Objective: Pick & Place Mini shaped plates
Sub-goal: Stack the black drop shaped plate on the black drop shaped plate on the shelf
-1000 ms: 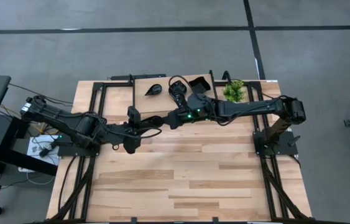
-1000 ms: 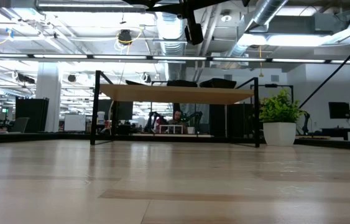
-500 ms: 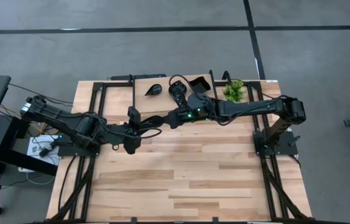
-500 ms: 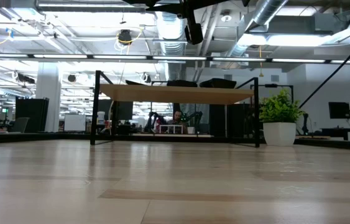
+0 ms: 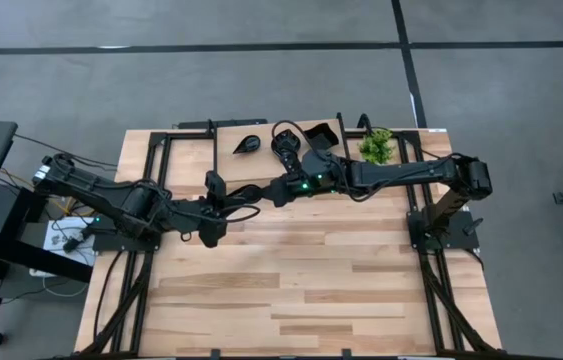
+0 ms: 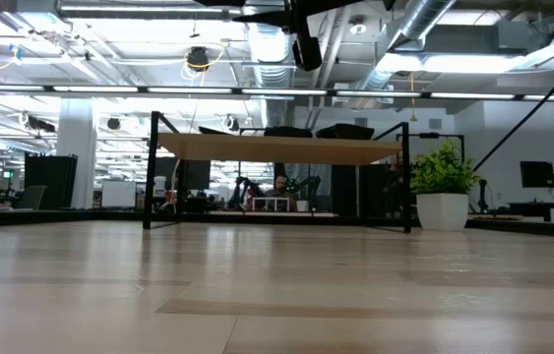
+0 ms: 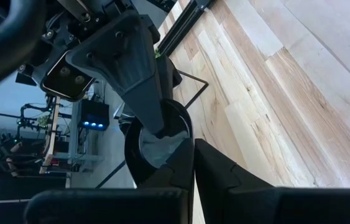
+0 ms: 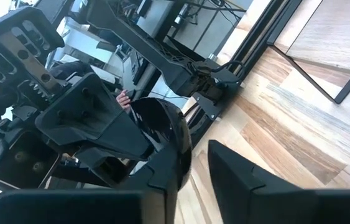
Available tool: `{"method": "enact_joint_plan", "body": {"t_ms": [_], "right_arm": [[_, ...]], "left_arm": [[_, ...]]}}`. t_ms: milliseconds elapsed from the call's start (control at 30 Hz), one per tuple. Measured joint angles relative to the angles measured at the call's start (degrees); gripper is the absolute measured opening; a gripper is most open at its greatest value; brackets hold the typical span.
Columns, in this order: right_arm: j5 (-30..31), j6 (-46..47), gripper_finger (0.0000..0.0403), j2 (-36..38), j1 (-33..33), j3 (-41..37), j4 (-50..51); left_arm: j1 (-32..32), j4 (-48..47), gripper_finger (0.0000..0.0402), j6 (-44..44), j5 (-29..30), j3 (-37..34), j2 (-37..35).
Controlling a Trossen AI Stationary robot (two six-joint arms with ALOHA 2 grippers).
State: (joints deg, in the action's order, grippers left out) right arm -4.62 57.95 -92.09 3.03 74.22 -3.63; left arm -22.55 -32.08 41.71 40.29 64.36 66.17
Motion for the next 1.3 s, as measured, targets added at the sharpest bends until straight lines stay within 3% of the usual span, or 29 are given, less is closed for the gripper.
{"method": "enact_joint_plan", "body": {"t_ms": [300, 500, 867, 1300], "right_arm": [[-1.1, -1.5, 0.0113, 0.0, 0.0, 0.0, -0.1], [-4.5, -1.5, 0.0113, 0.0, 0.2, 0.0, -0.1], [-4.6, -1.5, 0.0113, 1.3, 0.0, 0.0, -0.2], [-4.5, -4.9, 0.0113, 1.7, 0.0, 0.0, 5.2]], "left_arm": [[0.0, 0.0, 0.0010, 0.0, 0.0, 0.0, 0.0], [0.0, 0.0, 0.0011, 0.0, 0.0, 0.0, 0.0], [0.0, 0.0, 0.0010, 0.0, 0.1, 0.0, -0.5], [0.0, 0.0, 0.0008, 0.0, 0.0, 0.0, -7.1]]}}
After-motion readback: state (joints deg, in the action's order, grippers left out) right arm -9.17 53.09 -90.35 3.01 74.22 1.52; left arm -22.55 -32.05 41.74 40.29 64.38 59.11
